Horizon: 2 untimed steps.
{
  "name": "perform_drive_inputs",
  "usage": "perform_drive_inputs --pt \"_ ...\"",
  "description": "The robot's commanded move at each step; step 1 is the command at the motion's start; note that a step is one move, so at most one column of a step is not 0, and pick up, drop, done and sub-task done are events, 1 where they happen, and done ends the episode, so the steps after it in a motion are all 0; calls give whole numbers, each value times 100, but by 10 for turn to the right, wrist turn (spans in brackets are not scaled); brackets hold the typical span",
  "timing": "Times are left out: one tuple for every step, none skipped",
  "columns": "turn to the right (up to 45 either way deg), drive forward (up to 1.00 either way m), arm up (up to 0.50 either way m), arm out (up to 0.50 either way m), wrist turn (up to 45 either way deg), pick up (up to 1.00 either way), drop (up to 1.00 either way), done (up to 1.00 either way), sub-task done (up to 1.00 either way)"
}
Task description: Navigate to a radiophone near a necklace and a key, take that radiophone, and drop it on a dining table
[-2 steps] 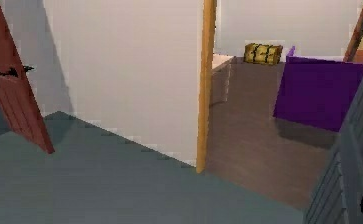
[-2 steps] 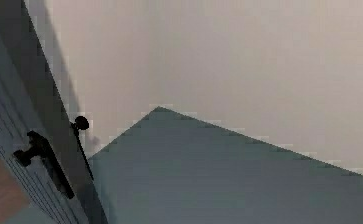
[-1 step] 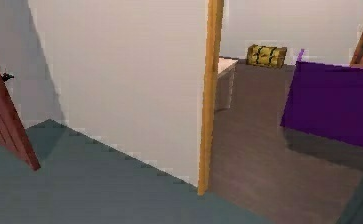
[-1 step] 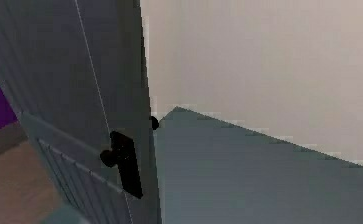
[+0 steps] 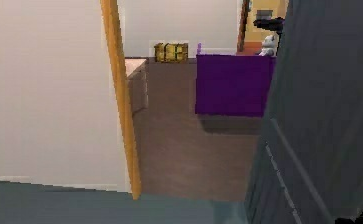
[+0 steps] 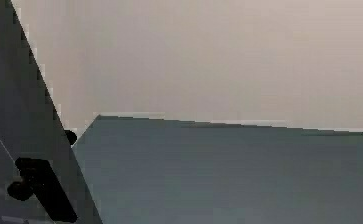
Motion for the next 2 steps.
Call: perform_drive_inputs --pt "0 100 0 0 0 0 0 0 0" --pt "0 40 0 0 0 0 0 0 0"
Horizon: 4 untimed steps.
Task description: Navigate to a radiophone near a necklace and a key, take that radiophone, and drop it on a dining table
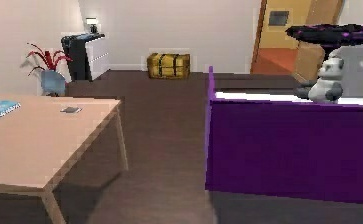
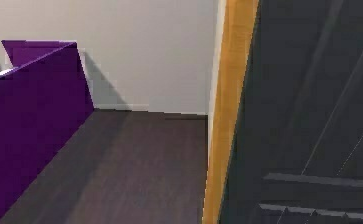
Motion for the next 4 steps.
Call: perform_drive_inputs --pt "-60 0 0 0 0 0 0 0 0" --pt "0 100 0 0 0 0 0 0 0" --pt "0 85 0 0 0 0 0 0 0" --pt "-330 0 0 0 0 0 0 0 0"
